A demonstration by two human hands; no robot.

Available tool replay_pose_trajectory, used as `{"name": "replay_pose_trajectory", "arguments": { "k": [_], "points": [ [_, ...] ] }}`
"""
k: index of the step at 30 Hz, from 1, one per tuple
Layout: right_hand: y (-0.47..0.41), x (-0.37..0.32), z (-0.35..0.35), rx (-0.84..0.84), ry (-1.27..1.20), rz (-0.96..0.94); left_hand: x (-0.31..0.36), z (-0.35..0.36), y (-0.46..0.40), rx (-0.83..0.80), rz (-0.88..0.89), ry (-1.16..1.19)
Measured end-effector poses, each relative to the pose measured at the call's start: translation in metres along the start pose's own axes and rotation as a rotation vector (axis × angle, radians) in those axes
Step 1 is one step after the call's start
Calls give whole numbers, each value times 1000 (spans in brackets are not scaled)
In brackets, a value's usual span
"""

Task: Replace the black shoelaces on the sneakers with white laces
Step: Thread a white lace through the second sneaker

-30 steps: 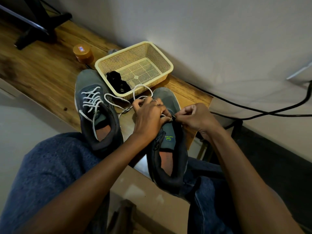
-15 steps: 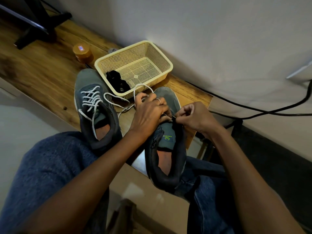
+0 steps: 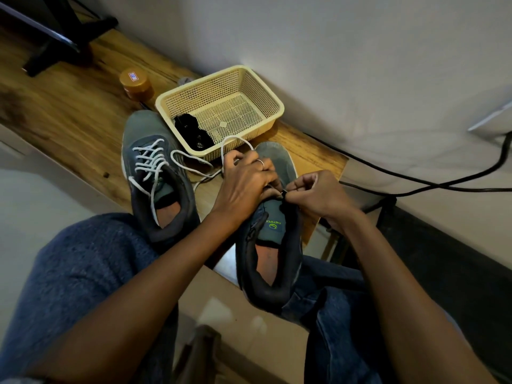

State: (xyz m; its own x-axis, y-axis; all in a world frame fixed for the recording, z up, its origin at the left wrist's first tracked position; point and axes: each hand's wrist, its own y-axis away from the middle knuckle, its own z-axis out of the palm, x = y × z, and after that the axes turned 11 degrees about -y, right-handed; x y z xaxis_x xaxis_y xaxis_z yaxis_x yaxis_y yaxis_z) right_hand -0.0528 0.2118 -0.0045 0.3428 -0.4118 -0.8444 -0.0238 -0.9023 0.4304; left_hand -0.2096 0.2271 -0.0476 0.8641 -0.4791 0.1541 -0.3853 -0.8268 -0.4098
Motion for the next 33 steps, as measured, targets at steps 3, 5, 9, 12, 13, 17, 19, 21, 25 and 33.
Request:
{"name": "replay_pose_trajectory", "arguments": {
  "k": [3, 5, 9, 12, 13, 17, 19, 21, 25, 33],
  "points": [
    [1, -3, 0, -3, -8, 17, 0, 1, 0, 7, 1, 0],
    [1, -4, 0, -11, -11, 23, -1, 2, 0, 8, 8, -15],
    [1, -5, 1, -27, 27, 13, -1, 2, -1, 21, 4, -22],
    [3, -5, 1, -28, 36, 9, -1, 1, 0, -6, -8, -76],
    [4, -4, 0, -15, 28, 12, 1, 1, 0, -31, -12, -103],
    [6, -5, 1, 70, -1, 20, 8, -13, -4, -143, -15, -279],
    [7, -8, 4, 88, 19, 16, 13, -17, -7, -221, 9, -357],
    [8, -10, 5, 91, 35, 14, 14, -20, -7, -249, 12, -350],
    [9, -12, 5, 84, 46, 21, 16, -24, -7, -286, -18, -278],
    [7, -14, 2, 57, 20, 55, 17, -34, -9, -306, -65, -253]
  ]
}}
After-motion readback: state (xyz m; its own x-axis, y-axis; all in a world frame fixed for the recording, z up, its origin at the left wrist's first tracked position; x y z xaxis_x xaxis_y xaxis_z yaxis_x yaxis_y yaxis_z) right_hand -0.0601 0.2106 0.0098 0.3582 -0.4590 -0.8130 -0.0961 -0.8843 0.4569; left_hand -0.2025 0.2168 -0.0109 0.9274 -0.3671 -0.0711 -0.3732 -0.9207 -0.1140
